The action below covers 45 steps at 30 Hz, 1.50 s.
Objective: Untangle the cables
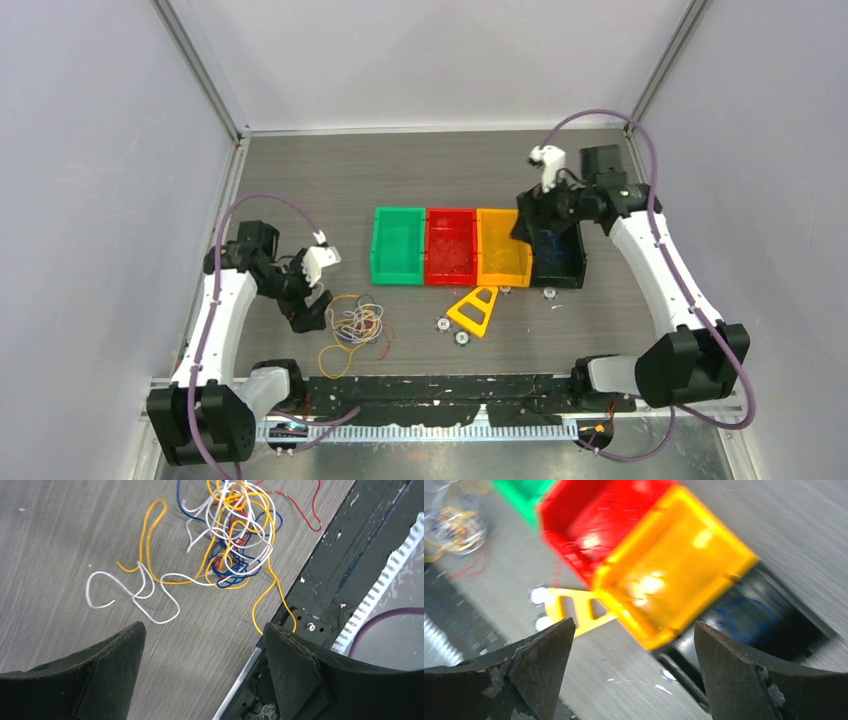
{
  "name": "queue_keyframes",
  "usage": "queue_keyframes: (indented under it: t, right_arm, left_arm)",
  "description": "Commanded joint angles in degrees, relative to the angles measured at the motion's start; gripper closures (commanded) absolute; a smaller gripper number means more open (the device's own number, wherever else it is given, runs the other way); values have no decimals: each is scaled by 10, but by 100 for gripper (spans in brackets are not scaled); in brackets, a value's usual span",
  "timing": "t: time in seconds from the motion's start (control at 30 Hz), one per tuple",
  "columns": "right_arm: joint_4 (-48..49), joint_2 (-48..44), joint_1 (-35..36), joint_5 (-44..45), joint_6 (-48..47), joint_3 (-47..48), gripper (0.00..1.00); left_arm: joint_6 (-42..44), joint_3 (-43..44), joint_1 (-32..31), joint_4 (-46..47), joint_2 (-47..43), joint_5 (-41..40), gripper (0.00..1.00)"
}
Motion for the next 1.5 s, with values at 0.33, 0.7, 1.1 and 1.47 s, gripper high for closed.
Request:
queue_keyframes:
  t: [0.33,0.7,1.1,1.47]
  right_arm:
    - [179,115,336,-101,169,-9,0]
    - [343,289,539,84,215,59,2]
    - [360,392,605,118,187,87,28]
    - [390,337,592,111,160,-6,93]
  left_arm:
    - [303,-22,55,88,103,56,13]
    - [357,-115,81,206,-21,118,15]
    - [487,-90,153,104,25,118,11]
    - [499,-124,94,201,105,92,9]
